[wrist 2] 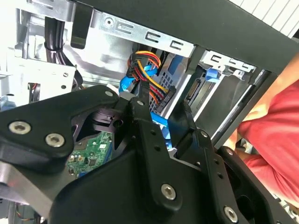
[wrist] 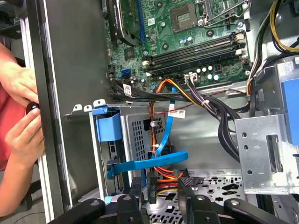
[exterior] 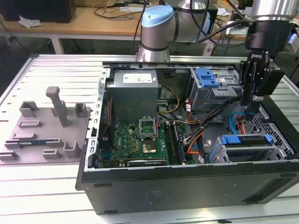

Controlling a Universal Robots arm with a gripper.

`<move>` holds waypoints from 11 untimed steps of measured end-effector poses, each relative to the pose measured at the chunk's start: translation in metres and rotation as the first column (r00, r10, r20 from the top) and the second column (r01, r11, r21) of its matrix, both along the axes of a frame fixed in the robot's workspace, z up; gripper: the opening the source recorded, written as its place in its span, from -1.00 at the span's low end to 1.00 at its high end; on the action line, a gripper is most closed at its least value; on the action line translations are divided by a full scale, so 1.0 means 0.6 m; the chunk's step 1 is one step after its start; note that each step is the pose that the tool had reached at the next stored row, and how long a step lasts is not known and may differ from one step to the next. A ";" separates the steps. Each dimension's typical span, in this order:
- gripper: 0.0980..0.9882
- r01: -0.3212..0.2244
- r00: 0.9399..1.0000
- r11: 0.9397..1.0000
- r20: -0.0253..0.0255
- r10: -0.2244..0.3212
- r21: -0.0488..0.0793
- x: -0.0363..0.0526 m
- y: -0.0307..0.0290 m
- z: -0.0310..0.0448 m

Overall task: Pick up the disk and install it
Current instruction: 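Insert the first disk wire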

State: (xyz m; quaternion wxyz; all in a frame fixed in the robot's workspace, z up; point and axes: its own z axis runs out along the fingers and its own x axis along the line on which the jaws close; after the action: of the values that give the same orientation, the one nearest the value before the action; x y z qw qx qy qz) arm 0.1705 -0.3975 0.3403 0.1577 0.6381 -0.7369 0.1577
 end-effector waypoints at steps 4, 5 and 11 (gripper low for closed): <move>-0.23 0.000 1.000 1.000 0.000 0.000 0.000 0.000 -0.0030 0.000; -0.23 0.000 1.000 1.000 0.000 0.000 0.000 0.000 -0.0035 0.000; -0.43 0.000 1.000 1.000 -0.007 0.000 0.000 0.003 -0.0045 0.000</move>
State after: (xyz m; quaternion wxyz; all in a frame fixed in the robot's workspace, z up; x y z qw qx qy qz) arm 0.1724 -0.4002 0.3403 0.1605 0.6386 -0.7363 0.1555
